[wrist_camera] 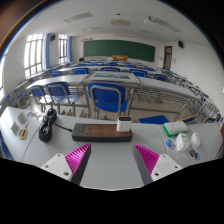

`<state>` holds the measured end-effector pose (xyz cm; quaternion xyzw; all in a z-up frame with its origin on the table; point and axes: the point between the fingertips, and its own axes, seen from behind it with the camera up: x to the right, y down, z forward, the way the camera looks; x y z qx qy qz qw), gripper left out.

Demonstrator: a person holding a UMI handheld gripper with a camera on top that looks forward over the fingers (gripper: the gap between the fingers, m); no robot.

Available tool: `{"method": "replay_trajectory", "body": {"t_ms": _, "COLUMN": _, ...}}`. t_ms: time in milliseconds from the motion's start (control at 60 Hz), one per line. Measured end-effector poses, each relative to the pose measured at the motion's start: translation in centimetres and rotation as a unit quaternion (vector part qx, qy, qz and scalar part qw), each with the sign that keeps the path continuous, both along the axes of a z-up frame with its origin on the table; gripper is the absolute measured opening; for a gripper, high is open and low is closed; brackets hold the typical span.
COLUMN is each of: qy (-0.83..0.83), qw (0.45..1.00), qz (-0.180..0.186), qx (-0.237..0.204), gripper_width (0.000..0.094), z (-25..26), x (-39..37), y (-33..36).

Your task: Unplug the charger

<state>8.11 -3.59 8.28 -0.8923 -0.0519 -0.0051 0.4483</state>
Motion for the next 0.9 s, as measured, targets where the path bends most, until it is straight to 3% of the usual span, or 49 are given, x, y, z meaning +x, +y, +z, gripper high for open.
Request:
{"method": "replay_trajectory", "body": {"t_ms": 133, "qy": 0.025, "qw": 0.999, "qz": -0.034, "qx": 0.020, "gripper_width": 0.0849, "z": -1.5, "x": 2.9, "y": 8.2}}
{"method": "replay_trajectory", "body": {"t_ms": 283, "qy": 0.026, "qw": 0.998, "qz": -0.042, "qx": 0.035, "gripper_width": 0.0795, "z": -4.1, "x": 4.0, "y": 14.5}}
{"method": "replay_trajectory", "body": {"t_ms": 350, "qy": 0.023, "qw": 0.999, "qz": -0.036, "qx": 0.031, "gripper_width": 0.0680, "z": -5.3, "x": 3.6, "y": 15.8}}
{"method": "replay_trajectory", "body": {"t_ms": 417, "qy": 0.011, "qw": 0.998, "qz": -0.041, "qx": 0.035, "gripper_width": 0.0438, "z": -5.9, "x": 3.9, "y": 16.6}}
{"method": "replay_trajectory", "body": {"t_ms": 583, "qy": 0.020, "qw": 0.998, "qz": -0.036, "qx": 0.039, "gripper_width": 0.0259, "z": -5.7, "x": 3.8, "y": 16.5}}
{"method": "replay_trajectory", "body": {"t_ms": 667, "qy": 0.022, "qw": 0.998, "qz": -0.043, "qx": 0.033, "gripper_width": 0.0226, "z": -5.6, "x": 4.0, "y": 16.7}}
{"method": "replay_trajectory", "body": {"t_ms": 700, "qy": 0.030, "qw": 0.998, "qz": -0.044, "qx": 0.039, "gripper_width": 0.0227, "z": -4.7, "x": 4.0, "y": 16.8}}
{"method": "replay_trajectory", "body": {"t_ms": 817, "qy": 0.026, "qw": 0.983, "qz": -0.027, "qx": 0.181, "gripper_width": 0.0223, "z": 10.9, "x": 5.4, "y": 17.0}}
{"method": "replay_trajectory", "body": {"t_ms": 900, "qy": 0.047, "qw": 0.973, "qz": -0.035, "qx": 0.225, "gripper_width": 0.0222, "z": 17.2, "x": 7.2, "y": 16.8}}
